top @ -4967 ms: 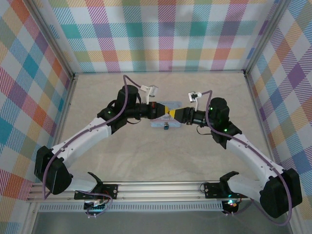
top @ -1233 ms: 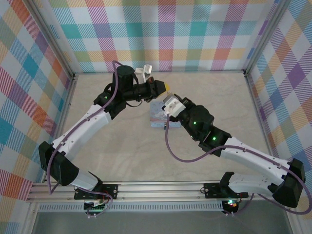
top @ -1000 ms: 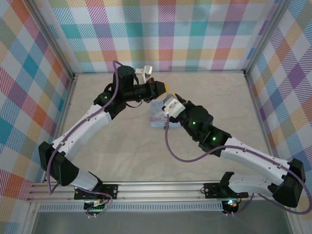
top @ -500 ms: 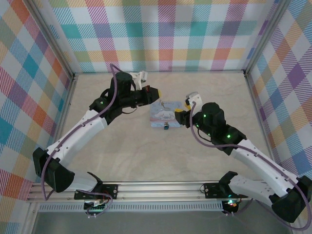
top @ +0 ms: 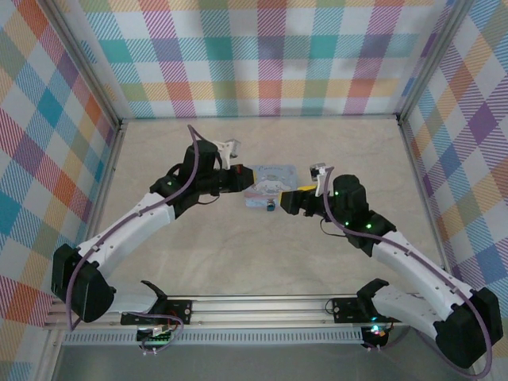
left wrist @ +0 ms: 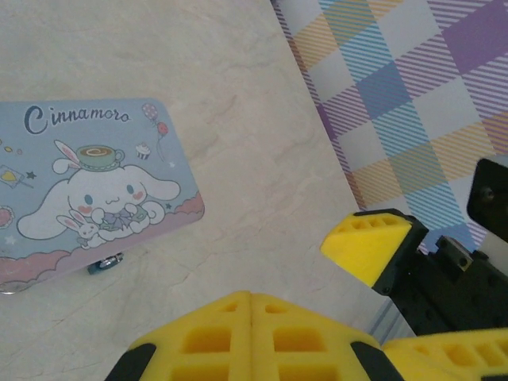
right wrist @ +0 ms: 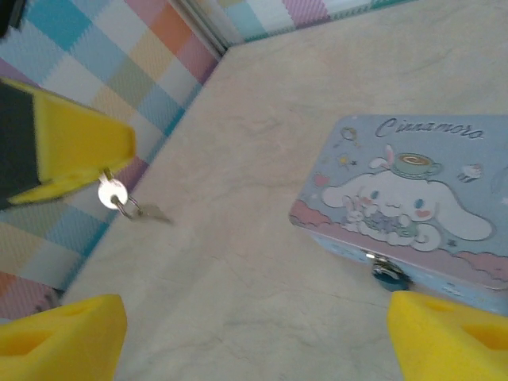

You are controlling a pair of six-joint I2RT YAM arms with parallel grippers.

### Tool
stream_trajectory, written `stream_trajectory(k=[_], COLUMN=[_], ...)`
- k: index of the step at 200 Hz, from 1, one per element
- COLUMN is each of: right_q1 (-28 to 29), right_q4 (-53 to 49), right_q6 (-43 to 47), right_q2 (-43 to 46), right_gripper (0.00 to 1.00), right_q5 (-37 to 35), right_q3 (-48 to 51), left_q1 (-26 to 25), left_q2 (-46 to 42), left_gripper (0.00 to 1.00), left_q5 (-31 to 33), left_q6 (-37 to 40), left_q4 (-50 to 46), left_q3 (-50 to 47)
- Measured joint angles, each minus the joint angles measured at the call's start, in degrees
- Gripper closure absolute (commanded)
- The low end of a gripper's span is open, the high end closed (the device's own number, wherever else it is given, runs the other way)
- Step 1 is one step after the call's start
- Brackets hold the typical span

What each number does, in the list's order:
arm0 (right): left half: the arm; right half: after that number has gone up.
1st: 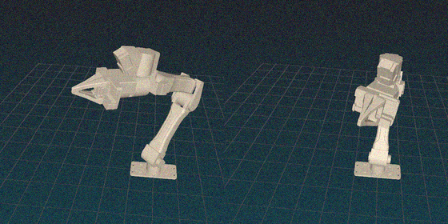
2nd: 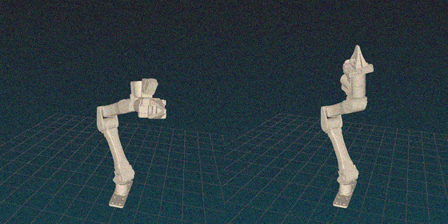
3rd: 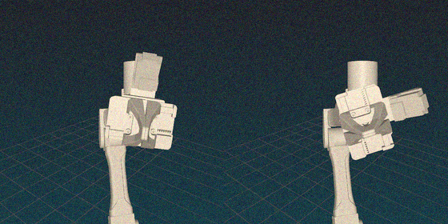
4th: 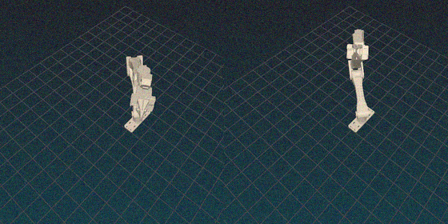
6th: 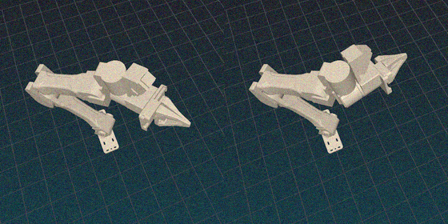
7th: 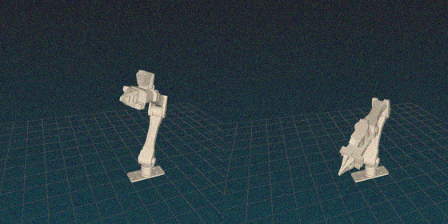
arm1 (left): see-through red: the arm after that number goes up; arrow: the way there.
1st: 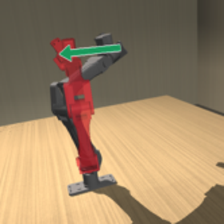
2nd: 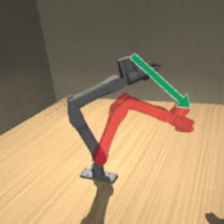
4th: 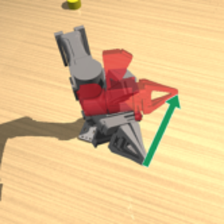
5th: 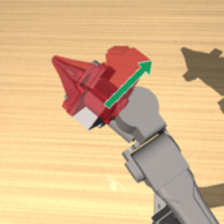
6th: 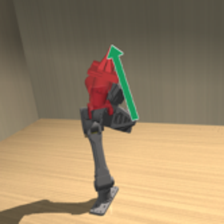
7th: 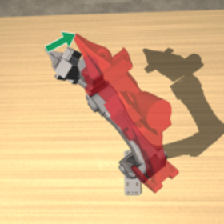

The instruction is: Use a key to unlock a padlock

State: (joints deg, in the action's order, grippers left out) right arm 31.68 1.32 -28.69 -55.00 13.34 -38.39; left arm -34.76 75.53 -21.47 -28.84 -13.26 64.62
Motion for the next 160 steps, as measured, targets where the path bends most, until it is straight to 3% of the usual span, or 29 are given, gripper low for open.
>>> stream_trajectory(k=[37, 79, 160], right_q1=[-2.49, -2.82, -2.80], right_q4=[13.49, 32.13, 63.04], right_q6=[-10.86, -21.33, -36.87], right_q2=[-1.16, -6.43, -19.47], right_gripper=[0.38, 0.37, 0.60], right_q5=[8.31, 13.97, 19.76], right_q3=[4.48, 7.28, 8.52], left_q1=[-1.49, -3.61, -4.92], left_q2=[-1.49, -3.13, -4.02], left_gripper=[1.00, 1.00, 1.00], left_q5=[-1.51, -2.95, -3.10], left_q6=[-0.72, -2.78, -6.19], left_q4=[5.73, 12.72, 19.32], left_q3=[-2.29, -4.26, -5.99])
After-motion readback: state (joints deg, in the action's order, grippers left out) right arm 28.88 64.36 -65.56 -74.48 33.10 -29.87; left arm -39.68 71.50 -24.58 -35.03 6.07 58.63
